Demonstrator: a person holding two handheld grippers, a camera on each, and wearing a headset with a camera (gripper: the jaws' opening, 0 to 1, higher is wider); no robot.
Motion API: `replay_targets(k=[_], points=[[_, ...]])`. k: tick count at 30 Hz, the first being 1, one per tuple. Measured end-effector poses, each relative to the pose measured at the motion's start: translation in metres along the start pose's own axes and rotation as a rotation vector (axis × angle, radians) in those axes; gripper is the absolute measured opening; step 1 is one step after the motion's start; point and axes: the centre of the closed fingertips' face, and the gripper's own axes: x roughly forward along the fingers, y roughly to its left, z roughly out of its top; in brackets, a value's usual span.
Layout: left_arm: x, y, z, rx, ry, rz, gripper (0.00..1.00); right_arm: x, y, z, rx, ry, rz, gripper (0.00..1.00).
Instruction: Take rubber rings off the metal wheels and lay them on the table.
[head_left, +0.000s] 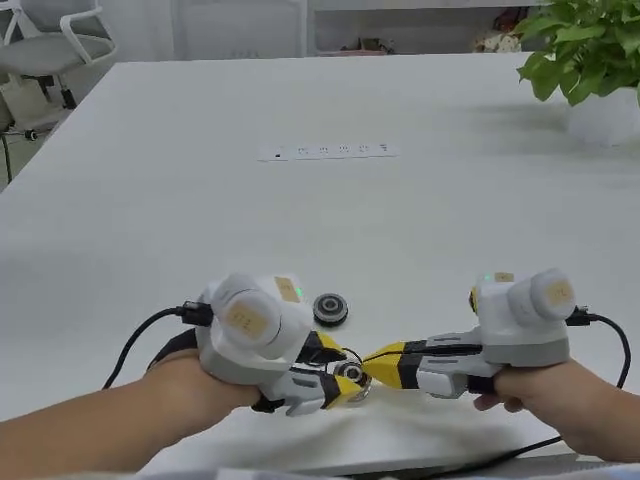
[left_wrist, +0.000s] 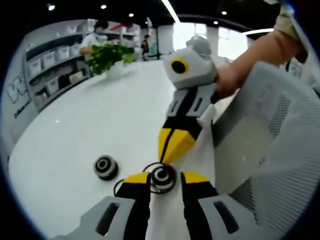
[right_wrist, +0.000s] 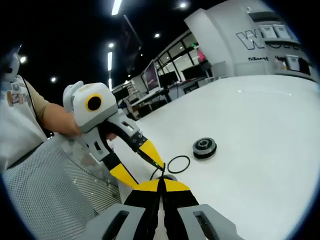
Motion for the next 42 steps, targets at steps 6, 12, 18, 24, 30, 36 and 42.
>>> replay_targets(k=[6, 12, 18, 24, 30, 36, 42], points=[[-0.012, 0.001, 0.006, -0.02, -0.028, -0.001, 0.3, -0.001, 0.002, 0.008, -0.008, -0.009, 0.006, 0.0], [-0.028, 0.007, 0.009, -0.024, -0.043, 0.021, 0.36, -0.001, 0.001, 0.015, -0.017, -0.008, 0.009, 0.0], [-0.045, 0.017, 0.008, -0.045, -0.06, 0.05, 0.42, 0.002, 0.0, 0.028, -0.033, -0.018, 0.016, 0.0], [-0.058, 0.029, 0.003, -0.056, -0.058, 0.084, 0.49, 0.009, 0.001, 0.035, -0.046, -0.015, 0.024, 0.0], [-0.07, 0.037, 0.001, -0.074, -0.072, 0.111, 0.55, 0.018, -0.003, 0.042, -0.06, -0.004, 0.033, 0.0], [-0.081, 0.045, -0.008, -0.086, -0.066, 0.139, 0.6, 0.029, -0.002, 0.045, -0.074, 0.021, 0.048, 0.0], [-0.09, 0.052, -0.016, -0.108, -0.064, 0.162, 0.65, 0.042, -0.004, 0.042, -0.08, 0.061, 0.058, 0.0]])
